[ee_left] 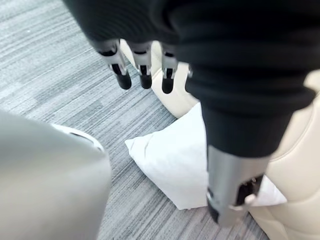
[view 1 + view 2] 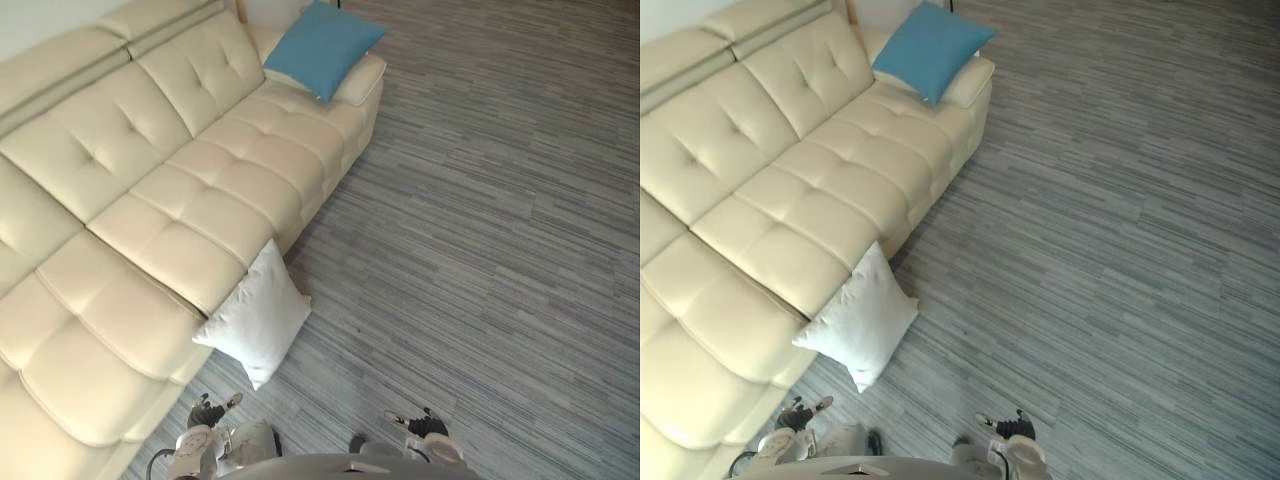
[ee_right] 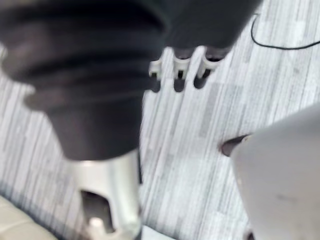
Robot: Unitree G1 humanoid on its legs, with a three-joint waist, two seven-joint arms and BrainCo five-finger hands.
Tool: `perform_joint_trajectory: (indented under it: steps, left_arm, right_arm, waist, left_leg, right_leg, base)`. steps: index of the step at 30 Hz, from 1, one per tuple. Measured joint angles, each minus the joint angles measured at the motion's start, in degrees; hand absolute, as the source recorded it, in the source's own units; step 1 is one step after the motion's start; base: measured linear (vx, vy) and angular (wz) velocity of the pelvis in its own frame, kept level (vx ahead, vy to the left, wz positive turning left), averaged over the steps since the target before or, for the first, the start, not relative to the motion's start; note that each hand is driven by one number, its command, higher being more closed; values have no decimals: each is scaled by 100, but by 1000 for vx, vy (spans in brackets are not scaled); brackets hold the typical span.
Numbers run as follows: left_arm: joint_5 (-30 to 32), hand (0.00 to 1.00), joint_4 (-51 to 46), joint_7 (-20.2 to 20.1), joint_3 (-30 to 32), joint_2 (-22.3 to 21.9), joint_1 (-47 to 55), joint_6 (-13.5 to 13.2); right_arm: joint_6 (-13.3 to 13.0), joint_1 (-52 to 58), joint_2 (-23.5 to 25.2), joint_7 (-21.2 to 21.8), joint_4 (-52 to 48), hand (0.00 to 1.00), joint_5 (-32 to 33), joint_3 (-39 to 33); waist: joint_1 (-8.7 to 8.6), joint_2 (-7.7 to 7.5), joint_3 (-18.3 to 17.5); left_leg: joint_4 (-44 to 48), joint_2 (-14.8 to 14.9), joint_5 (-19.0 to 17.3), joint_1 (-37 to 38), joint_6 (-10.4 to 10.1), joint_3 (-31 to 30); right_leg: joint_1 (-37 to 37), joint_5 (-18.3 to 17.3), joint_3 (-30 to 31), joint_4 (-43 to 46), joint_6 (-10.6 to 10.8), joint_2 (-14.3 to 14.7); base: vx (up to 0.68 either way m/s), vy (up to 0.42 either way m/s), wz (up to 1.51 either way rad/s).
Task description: Pick up cushions and gather them together orderly.
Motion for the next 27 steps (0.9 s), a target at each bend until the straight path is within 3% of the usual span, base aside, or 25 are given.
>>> perform_joint_trajectory:
  steps: [1,3,4,6,7,8,11,13,15,16,17,19,20,22,23,24,27]
  left_arm:
    - [0,0,4,-2,-7,15,19,1]
    - [-5,0,66,3,-78,74,20,4]
    - [-4,0,68,6,-107,118,18,5]
    - [-4,0,107,8,-223,216,24,12]
    - [0,0,103,8,-241,226,28,38]
    - [-1,0,99,20,-247,233,41,74]
    - [-3,0,91,28,-275,222,11,87]
    - [-5,0,97,29,-267,204,26,94]
    - [-1,0,97,30,-210,171,39,98]
    - [6,0,138,29,-169,174,39,101]
    - [27,0,84,15,-152,-29,-23,122]
    - [32,0,-41,24,-101,-172,-116,95]
    - [32,0,-49,32,11,-199,-135,61]
    - [30,0,-9,53,127,-160,-17,26]
    - [28,0,15,53,172,-196,-2,28]
    - [14,0,8,47,239,-275,-7,28]
    - [7,0,-8,52,241,-280,-1,30]
  right_arm:
    - [0,7,0,1,4,0,-1,2]
    - [0,100,38,7,-27,0,-4,0]
    - [-1,123,56,15,-28,0,-5,-4]
    - [-3,133,89,29,-41,0,-7,-12]
    - [-13,110,111,50,-86,0,-2,-13]
    - [-33,108,131,54,-142,0,-8,-12]
    - [-35,48,161,67,-226,0,-140,12]
    - [-55,18,162,90,-278,0,-183,13]
    - [-50,17,171,144,-297,0,-179,13]
    - [-57,25,228,175,-302,0,-124,-67]
    - [-39,-117,123,155,-315,0,-142,-182]
    - [-35,-127,78,172,-324,0,-102,-264]
    - [-31,-127,59,170,-398,0,-122,-221]
    - [-19,-16,170,175,-319,0,-131,-77]
    - [-9,-37,149,172,-262,0,-173,-150]
    - [-7,-39,125,169,-238,0,-175,-203]
    - [-6,-26,72,164,-216,0,-165,-227]
  waist:
    - [-10,-28,-46]
    - [-78,-224,-116]
    - [-60,-246,-139]
    - [-141,-322,-145]
    - [-206,-364,-112]
    - [-267,-307,-59]
    - [-244,-334,-35]
    - [-294,-321,-26]
    - [-345,-349,-25]
    - [-375,-382,-8]
    - [-326,-108,82]
    - [-355,-67,250]
    - [-342,-112,222]
    - [-320,-265,-6]
    - [-309,-78,-48]
    - [-323,-53,-53]
    - [-347,50,-59]
  left_leg:
    - [-50,-66,-66,34,-11,4]
    - [-239,-382,-119,254,89,74]
    - [-318,-487,-120,422,108,100]
    - [-297,-578,-127,611,195,34]
    - [-303,-608,-183,838,291,-124]
    - [-342,-584,-210,1057,339,-273]
    - [-772,-408,-217,1709,351,-525]
    - [-846,-275,-218,1879,349,-606]
    - [-797,-186,-293,1964,216,-739]
    - [-710,-138,-462,2037,-16,-859]
    - [-635,-17,-531,1954,-111,-910]
    - [-771,-195,-291,1707,-60,-1187]
    - [-722,-211,-202,1822,-99,-1230]
    - [-710,-168,-285,1859,-118,-1524]
    - [-685,-56,-269,1810,-143,-1685]
    - [-523,86,-255,1623,-179,-1808]
    - [356,309,-96,1032,-543,-1716]
  right_leg:
    - [-84,-81,20,150,60,-54]
    - [-281,-351,57,849,384,-324]
    - [-444,-403,74,1397,570,-414]
    - [-687,-280,57,2289,934,-502]
    - [-931,143,-107,3191,1091,-552]
    - [-1162,271,-277,3815,933,-629]
    - [-1646,-448,-1065,4046,104,-656]
    - [-1953,-517,-1228,3426,-59,-491]
    - [-1999,-58,-1032,1940,-94,-242]
    - [-1801,682,-977,1434,-221,-168]
    - [-1649,675,-1147,1443,-251,-111]
    - [-1723,652,-722,2065,-259,-138]
    - [-1917,365,-624,2446,-156,-104]
    - [-1725,301,-648,1812,-191,-150]
    - [-1625,225,-848,1747,-227,-134]
    - [-1541,146,-1120,1665,-262,-139]
    - [-1191,129,-1673,1320,-342,-169]
  base:
    - [200,148,-21]
    - [237,132,6]
    - [276,161,12]
    - [296,130,29]
    - [295,61,53]
    - [302,33,61]
    - [361,-82,44]
    - [355,-165,36]
    - [423,-232,49]
    - [383,-208,56]
    - [357,-206,57]
    - [295,-186,81]
    - [160,-168,100]
    - [124,-149,84]
    - [239,-195,104]
    - [225,-188,102]
    - [170,-123,90]
